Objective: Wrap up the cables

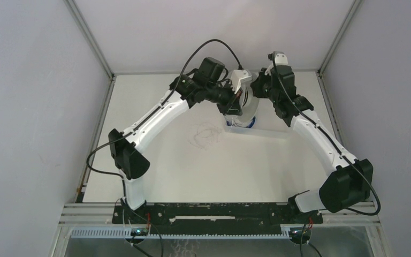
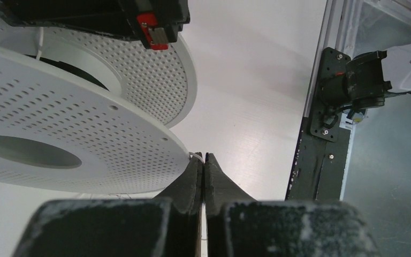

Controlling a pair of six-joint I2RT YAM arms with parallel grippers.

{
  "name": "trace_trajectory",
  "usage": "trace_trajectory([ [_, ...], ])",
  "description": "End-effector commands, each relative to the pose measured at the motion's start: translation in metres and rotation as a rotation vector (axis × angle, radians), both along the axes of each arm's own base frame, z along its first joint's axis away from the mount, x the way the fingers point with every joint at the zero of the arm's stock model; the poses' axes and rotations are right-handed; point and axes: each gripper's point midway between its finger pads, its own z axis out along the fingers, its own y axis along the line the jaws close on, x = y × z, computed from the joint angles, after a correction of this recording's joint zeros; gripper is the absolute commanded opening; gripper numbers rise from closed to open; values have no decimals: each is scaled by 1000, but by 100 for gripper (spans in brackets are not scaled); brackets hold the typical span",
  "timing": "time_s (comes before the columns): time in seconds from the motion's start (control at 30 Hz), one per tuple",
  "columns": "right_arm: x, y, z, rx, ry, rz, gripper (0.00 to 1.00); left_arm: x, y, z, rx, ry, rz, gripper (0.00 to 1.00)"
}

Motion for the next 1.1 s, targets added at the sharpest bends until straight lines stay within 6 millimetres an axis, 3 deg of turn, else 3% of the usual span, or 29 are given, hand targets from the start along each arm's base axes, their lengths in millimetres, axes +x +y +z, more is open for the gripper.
trace_trajectory([
  [0.0,7,-16,12,-77,-70,-42,0,-7,0,84,-202,-80,-53,2],
  [0.33,7,-12,11,-80,-73,-29,0,-2,3,73,-185,-49,-30,7],
  [0.67,6,-8,9,-77,-67,-10,0,10,2,73,-180,-91,5,0],
  [1.07,0,26,-2,-168,-83,138,0,45,15,77,-120,-317,61,0],
])
